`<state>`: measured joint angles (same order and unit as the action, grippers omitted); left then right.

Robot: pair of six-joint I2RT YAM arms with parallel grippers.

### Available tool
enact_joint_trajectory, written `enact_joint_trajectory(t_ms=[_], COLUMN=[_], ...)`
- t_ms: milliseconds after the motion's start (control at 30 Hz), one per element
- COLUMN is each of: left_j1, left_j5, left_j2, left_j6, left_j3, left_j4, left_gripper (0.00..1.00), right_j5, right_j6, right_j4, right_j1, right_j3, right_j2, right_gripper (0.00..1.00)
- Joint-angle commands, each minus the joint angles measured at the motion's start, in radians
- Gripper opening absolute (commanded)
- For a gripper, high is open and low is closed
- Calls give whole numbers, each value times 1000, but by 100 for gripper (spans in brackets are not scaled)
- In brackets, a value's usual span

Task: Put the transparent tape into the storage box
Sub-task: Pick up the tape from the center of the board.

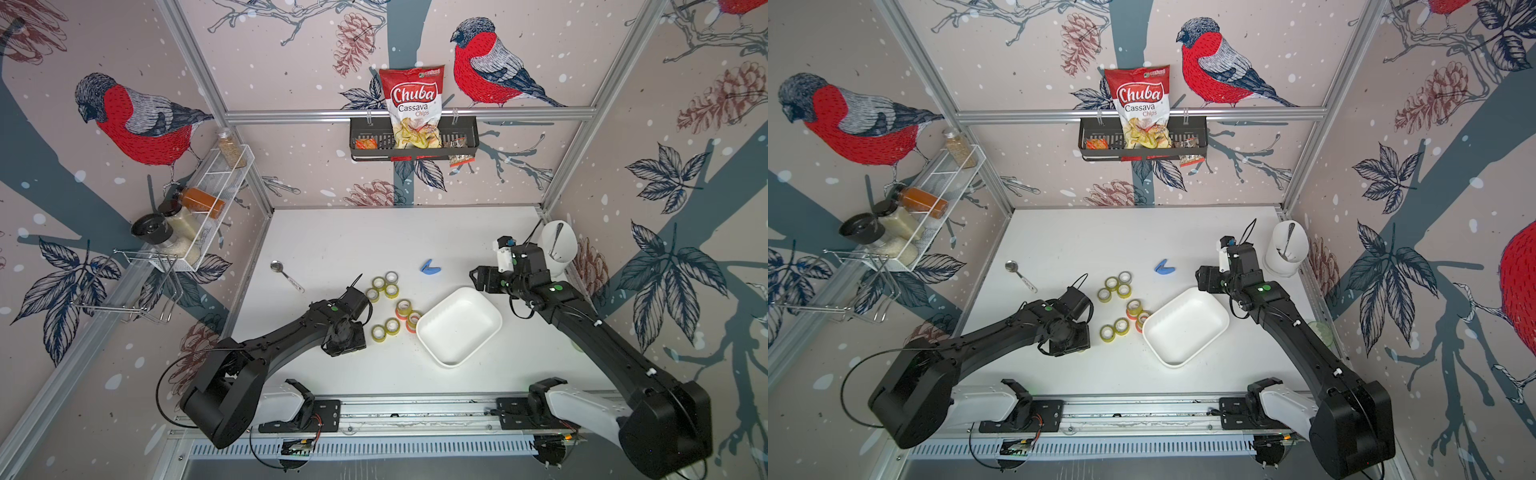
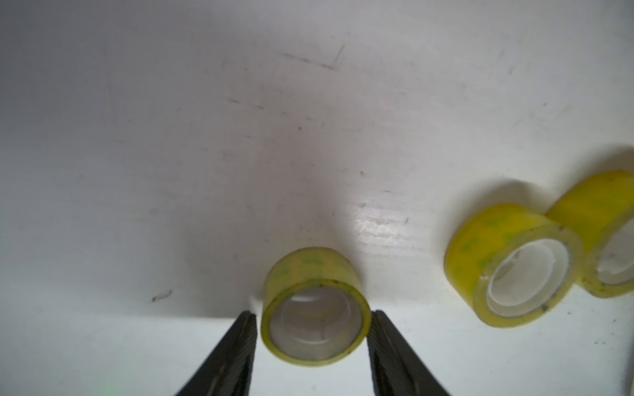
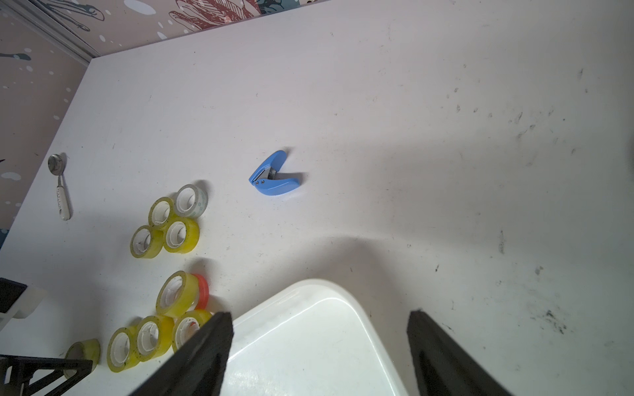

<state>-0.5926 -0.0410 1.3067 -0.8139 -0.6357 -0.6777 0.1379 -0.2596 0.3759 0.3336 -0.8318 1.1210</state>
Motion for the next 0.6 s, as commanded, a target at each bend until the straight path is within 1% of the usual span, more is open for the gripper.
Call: enact_joint_trajectory(t_ms=[0, 67, 233, 567], left_j1=[-3, -3, -3, -32], left_j5=[21, 22, 24, 48], left_j2=[13, 17, 17, 18], left_j6=[10, 11, 13, 16], left_j3=[2, 1, -6, -101], left_j4=[-12, -10, -18, -82], left_gripper=[54, 53, 48, 47], right_j5=[11, 11, 9, 12], right_j6=[5, 5, 5, -1], right_j4=[-6, -6, -6, -5], right_j1=[1, 1, 0, -2], right_j3=[1, 2, 1, -2], right_j2=[-1, -2, 5, 20], right_gripper=[85, 85, 85, 85])
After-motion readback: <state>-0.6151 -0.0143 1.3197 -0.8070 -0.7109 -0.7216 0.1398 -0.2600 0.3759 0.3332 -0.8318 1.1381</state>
